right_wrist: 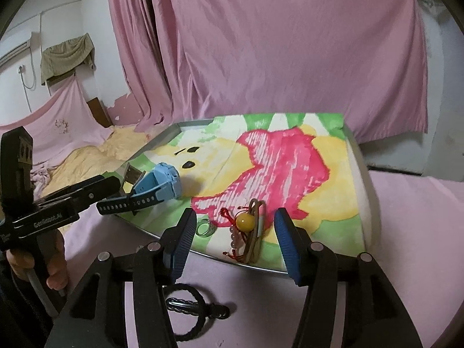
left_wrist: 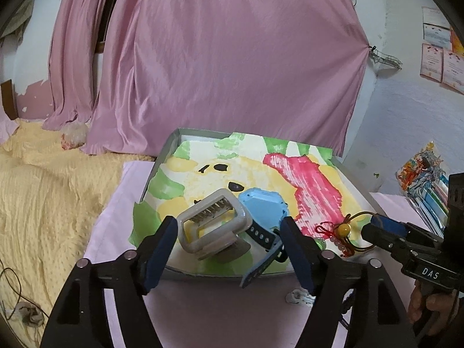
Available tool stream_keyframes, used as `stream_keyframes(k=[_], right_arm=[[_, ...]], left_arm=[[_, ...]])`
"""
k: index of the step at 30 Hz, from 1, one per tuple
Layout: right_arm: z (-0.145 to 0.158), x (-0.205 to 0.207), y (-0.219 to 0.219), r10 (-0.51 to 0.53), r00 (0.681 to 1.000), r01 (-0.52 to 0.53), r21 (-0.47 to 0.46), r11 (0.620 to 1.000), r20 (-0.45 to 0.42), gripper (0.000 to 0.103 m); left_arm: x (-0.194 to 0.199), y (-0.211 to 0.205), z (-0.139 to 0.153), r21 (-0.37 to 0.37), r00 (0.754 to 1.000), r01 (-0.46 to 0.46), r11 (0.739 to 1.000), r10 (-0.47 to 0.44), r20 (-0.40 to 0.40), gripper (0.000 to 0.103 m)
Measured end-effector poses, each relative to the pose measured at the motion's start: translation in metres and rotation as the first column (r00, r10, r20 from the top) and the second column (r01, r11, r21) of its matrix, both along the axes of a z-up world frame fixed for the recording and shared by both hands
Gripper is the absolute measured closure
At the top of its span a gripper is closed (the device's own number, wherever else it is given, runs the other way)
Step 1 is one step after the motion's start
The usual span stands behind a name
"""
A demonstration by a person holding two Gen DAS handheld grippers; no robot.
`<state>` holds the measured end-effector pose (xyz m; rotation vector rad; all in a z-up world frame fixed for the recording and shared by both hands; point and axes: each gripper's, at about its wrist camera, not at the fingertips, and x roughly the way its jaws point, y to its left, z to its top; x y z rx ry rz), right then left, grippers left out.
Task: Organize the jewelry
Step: 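Carry the clip and keychain over the tray and open both tools, then pull both tools back from the tray toward the remaining jewelry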
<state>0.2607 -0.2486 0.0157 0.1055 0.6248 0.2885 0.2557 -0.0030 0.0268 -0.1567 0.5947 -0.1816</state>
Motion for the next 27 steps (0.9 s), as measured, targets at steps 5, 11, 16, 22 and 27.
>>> stream_keyframes(k=[5,11,16,22,27], right_arm=[[0.006,-0.014,-0.005,-0.033,0.999,0.034,-0.003,0.999,0.040,0.052],[0.019,-0.045,-0.011,-0.084,0.986,0.085,-0.003,0.996,0.142,0.025],[0.029,-0.075,-0.013,-0.120,0.966,0.129,-0.028,0.991,0.228,0.011],[0.037,-0.110,-0.014,-0.137,0.933,0.160,-0.040,0.986,0.333,0.010],[0.039,-0.130,-0.015,-0.134,0.914,0.167,-0.055,0.984,0.383,0.010]], left_arm=[[-0.013,-0.005,0.006,0.027,0.999,-0.001,1.000,-0.001,0.042,0.020],[-0.043,-0.010,0.016,0.015,0.990,-0.005,1.000,0.003,0.141,0.001],[-0.069,-0.013,0.022,-0.001,0.976,0.008,1.000,-0.008,0.217,0.001],[-0.090,-0.014,0.024,0.007,0.965,0.005,1.000,-0.007,0.260,0.001],[-0.106,-0.012,0.022,0.025,0.962,-0.001,1.000,-0.006,0.274,0.001]])
